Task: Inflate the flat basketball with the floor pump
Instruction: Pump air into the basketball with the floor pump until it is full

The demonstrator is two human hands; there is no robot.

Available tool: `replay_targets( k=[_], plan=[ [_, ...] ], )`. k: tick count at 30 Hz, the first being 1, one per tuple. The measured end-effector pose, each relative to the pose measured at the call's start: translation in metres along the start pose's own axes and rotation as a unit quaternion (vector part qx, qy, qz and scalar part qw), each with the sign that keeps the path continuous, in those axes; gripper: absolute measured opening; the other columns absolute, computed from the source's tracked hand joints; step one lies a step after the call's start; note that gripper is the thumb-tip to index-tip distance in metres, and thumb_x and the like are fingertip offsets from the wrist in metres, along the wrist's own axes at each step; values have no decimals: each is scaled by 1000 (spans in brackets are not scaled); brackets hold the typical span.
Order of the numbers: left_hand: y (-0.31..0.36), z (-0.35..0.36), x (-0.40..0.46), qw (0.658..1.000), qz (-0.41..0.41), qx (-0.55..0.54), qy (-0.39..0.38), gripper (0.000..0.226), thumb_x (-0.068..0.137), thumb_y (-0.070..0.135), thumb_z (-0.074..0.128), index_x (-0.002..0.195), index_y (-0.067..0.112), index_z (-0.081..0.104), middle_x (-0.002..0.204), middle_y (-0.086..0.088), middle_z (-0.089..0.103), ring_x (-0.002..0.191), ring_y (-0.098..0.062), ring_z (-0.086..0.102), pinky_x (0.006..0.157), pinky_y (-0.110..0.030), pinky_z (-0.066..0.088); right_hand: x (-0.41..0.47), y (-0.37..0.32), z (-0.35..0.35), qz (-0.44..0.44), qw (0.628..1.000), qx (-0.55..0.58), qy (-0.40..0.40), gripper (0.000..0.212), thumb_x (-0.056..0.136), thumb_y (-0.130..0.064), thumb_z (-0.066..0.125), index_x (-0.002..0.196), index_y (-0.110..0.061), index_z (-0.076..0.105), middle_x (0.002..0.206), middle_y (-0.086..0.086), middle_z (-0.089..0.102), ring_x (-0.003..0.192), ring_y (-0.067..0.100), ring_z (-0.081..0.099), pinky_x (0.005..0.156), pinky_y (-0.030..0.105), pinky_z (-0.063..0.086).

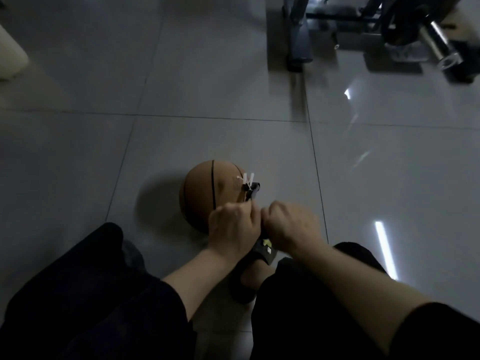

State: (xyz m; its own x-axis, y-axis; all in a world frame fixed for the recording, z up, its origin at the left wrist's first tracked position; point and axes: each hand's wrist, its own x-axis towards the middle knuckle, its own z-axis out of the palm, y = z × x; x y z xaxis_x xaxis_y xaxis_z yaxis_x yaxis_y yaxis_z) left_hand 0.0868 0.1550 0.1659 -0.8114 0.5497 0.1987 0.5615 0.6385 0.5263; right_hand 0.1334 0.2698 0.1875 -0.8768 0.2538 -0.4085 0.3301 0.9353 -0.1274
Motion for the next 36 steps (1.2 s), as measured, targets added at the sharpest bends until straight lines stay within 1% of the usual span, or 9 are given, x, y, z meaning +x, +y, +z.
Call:
replay_targets(
  k=[7,10,13,19,22,25,29,32,36],
  plan=[
    [-34,60,-18,998,-29,-29,-52,48,93,28,29,53,14,52,44,-2,52,36,-17,49,38,-22,37,20,3,48,24,999,9,-34,29,96,-29,37,75,-18,53,75,1,53,71,22,54,57,30,41],
    [-39,59,-15,999,-33,-4,-39,46,91,25,33,49,15,50,41,-1,51,33,-15,47,40,-17,25,27,-1,52,50,997,39,-39,36,97,-32,35,65,-19,44,66,-4,44,66,20,49,58,31,42],
    [-26,58,-9,997,-39,23,-59,46,89,27,33,48,16,51,41,0,53,33,-15,50,42,-17,23,25,6,49,53,997,20,-52,26,95,-29,41,74,-21,55,82,2,62,79,25,60,64,33,50],
    [15,30,-7,991,-9,8,-133,41,98,30,32,79,10,63,78,-9,67,73,-25,63,59,-27,34,-1,26,34,89,986,78,-117,26,95,-30,40,84,-16,60,98,8,64,90,27,61,78,39,52],
    [24,-5,5,996,20,-15,-90,38,98,26,36,68,16,56,61,-1,51,52,-13,47,51,-23,32,-4,25,6,26,997,34,-70,24,98,-32,34,86,-18,49,90,6,52,83,24,53,71,36,45],
    [45,-45,32,999,43,-25,7,37,95,22,44,58,19,46,53,4,38,42,-3,25,45,-19,15,-4,26,-53,25,999,39,-12,34,98,-38,29,73,-20,42,77,1,44,70,18,45,64,34,37],
    [60,-65,48,998,34,-13,54,40,94,22,46,55,20,36,48,7,30,41,-5,22,45,-15,10,-9,19,-94,29,998,55,26,36,96,-41,31,71,-19,46,79,7,52,69,22,50,64,38,46],
    [40,-37,28,998,38,8,48,42,87,17,52,48,21,39,39,-1,44,32,-10,34,44,-11,9,-20,7,-60,73,994,72,28,40,98,-38,33,65,-17,43,68,5,47,60,22,46,54,30,37],
    [-2,20,-10,998,20,-54,-3,44,92,28,32,50,19,41,41,-4,47,34,-17,39,44,-20,25,-13,2,7,39,999,20,-20,35,97,-32,36,69,-16,51,64,1,48,55,20,47,49,27,35]
  ],
)
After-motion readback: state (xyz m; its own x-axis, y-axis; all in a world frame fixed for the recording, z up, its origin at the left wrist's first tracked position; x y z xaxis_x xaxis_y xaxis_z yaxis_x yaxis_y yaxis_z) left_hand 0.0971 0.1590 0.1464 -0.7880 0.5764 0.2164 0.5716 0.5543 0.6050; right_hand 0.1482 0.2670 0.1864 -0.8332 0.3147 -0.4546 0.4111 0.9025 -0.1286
